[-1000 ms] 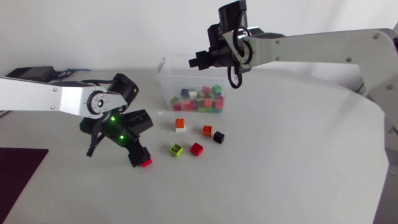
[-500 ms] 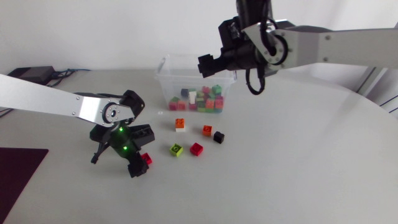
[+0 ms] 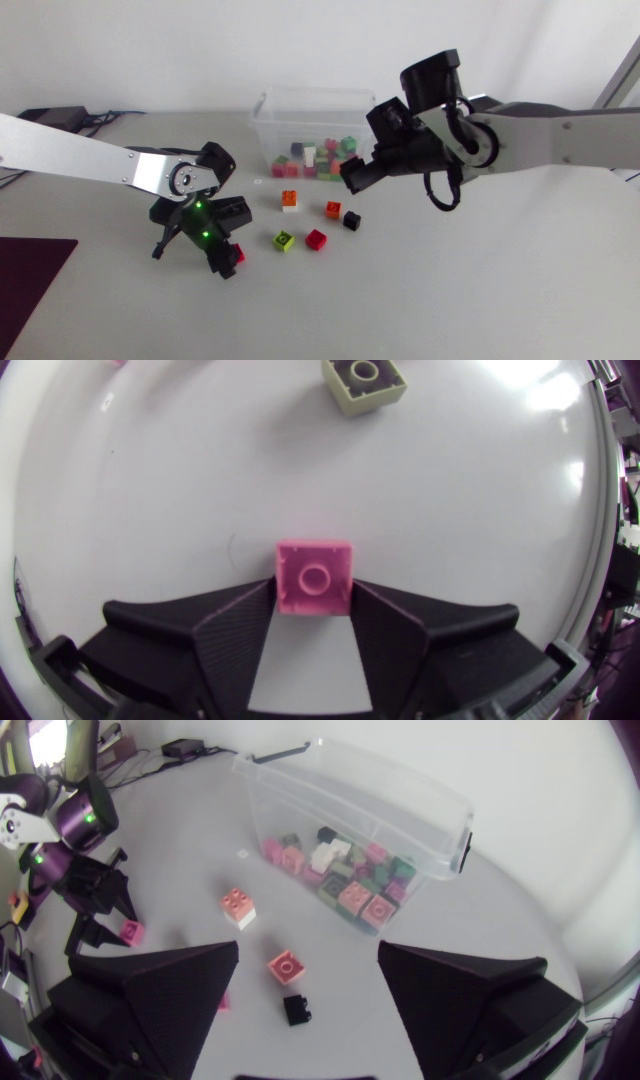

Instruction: Place the duplo bricks in the container

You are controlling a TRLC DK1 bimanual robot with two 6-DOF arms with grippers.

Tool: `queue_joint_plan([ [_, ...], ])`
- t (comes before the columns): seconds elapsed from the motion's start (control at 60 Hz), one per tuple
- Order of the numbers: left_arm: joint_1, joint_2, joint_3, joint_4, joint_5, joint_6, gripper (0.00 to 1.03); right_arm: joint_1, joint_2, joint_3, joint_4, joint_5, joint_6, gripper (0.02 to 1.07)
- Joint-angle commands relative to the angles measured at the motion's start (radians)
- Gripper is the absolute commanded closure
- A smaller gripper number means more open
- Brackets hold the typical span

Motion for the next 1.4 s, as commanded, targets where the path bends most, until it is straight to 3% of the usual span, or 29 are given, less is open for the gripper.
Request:
queue_joint_plan([
  [0.0,-0.002,0.020,0.018,0.003,0.020,0.014,0.81,-0.002,0.006,-0.039,-0.009,-0.010,-0.037,0.07],
  [0.35,0.016,-0.169,0.067,-0.002,0.090,-0.036,0.83,-0.050,0.157,-0.035,-0.067,-0.079,-0.190,0.07],
  [0.65,0.035,-0.226,0.207,0.009,0.167,-0.142,0.83,-0.066,0.281,-0.001,-0.050,-0.079,-0.236,0.18],
  [0.783,0.046,-0.224,0.264,0.075,0.183,-0.217,0.83,-0.057,0.322,0.014,-0.040,-0.077,-0.236,0.18],
  [0.917,0.049,-0.201,0.308,0.139,0.193,-0.285,0.83,-0.050,0.347,0.023,-0.012,-0.077,-0.230,0.31],
  [1.05,0.046,-0.172,0.340,0.208,0.193,-0.346,0.83,-0.033,0.381,0.030,0.008,-0.076,-0.223,0.31],
  [1.117,0.044,-0.161,0.353,0.245,0.195,-0.369,0.83,-0.025,0.390,0.030,0.028,-0.074,-0.216,0.40],
  [1.3,0.039,-0.104,0.411,0.290,0.193,-0.417,0.83,-0.014,0.402,0.031,0.051,-0.071,-0.204,0.81],
  [1.383,0.036,-0.080,0.435,0.323,0.193,-0.447,0.83,-0.013,0.376,0.014,0.062,-0.057,-0.204,0.85],
])
